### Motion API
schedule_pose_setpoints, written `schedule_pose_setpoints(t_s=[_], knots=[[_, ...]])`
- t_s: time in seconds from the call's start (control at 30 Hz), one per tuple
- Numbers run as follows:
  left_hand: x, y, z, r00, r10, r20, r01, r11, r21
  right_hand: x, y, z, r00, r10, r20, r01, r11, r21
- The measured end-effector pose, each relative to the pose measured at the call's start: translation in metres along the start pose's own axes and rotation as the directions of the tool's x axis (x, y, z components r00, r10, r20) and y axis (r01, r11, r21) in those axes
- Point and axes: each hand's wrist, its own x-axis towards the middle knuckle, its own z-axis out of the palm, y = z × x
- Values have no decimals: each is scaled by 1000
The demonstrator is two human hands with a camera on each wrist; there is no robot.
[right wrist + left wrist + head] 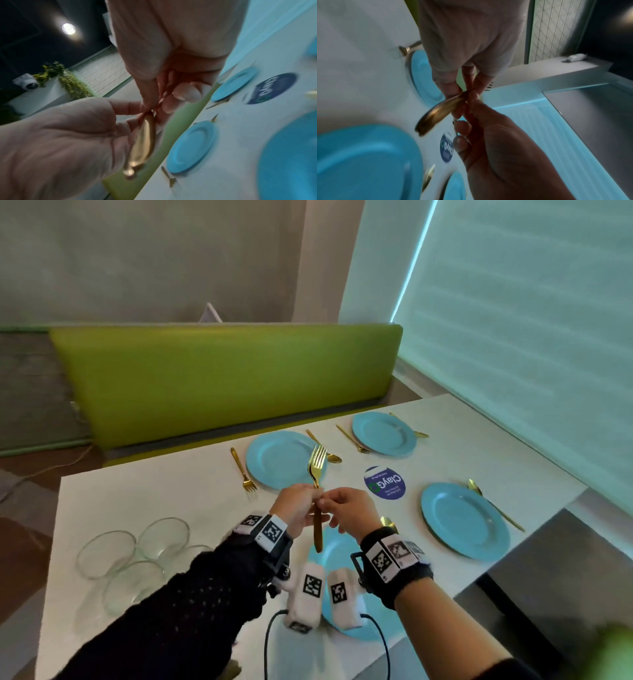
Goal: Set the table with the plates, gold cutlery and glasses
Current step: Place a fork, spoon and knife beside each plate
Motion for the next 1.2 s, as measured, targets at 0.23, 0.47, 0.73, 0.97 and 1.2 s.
schedule_pose_setpoints(t_s=[0.23, 0.47, 0.73, 0.97, 1.2], knots=[[-16, -43, 53, 999, -14, 49, 13, 1000, 4, -36, 45, -37, 996, 70, -59, -64, 993, 100], [0, -68, 93, 994, -42, -102, 40, 999, -18, -28, 99, -85, 985, 145, -89, -137, 986, 96], [27, -78, 129, 973, -67, -220, 46, 994, -97, 8, 169, -157, 960, 261, -102, -276, 944, -179], [47, -86, 134, 949, -73, -306, 46, 994, -97, 41, 208, -170, 937, 331, -110, -344, 822, -455], [59, -89, 146, 940, -93, -329, 58, 992, -116, 55, 222, -167, 925, 369, -90, -362, 786, -502]])
